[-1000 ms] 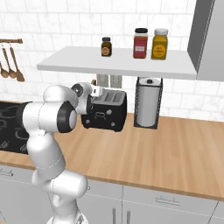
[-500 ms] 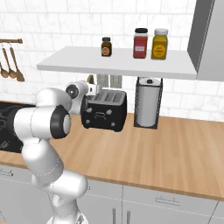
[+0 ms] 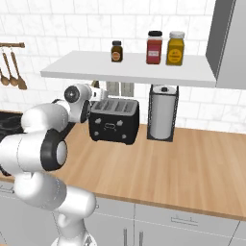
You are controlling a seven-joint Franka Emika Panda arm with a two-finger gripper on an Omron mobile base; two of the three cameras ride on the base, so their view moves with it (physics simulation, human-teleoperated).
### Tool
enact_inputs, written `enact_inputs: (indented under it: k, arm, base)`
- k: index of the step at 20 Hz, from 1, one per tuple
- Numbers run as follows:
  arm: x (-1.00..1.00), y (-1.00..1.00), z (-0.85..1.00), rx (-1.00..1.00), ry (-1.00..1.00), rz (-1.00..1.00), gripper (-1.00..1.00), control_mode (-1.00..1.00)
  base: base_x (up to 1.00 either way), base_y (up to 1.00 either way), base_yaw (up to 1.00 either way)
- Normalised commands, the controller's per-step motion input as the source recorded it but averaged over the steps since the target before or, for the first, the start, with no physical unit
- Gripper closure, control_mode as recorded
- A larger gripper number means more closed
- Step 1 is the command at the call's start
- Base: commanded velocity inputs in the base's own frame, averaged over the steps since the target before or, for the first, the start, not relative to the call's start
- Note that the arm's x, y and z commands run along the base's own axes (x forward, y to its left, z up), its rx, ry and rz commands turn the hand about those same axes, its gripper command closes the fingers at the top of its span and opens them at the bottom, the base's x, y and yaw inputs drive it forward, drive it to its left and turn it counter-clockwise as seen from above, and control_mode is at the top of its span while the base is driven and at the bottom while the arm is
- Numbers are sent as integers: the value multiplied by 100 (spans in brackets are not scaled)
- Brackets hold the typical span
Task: Start the toaster. Once the lever pops up, take the bread to the plate on the dining counter.
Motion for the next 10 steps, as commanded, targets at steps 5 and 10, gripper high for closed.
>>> enact_inputs:
  k: [5, 10]
  arm:
    - [-95, 0, 19, 0, 14, 0, 100, -100]
    - [-100, 0, 24, 2, 2, 0, 100, -100]
  base:
    - [0, 0, 0]
    - [0, 0, 0]
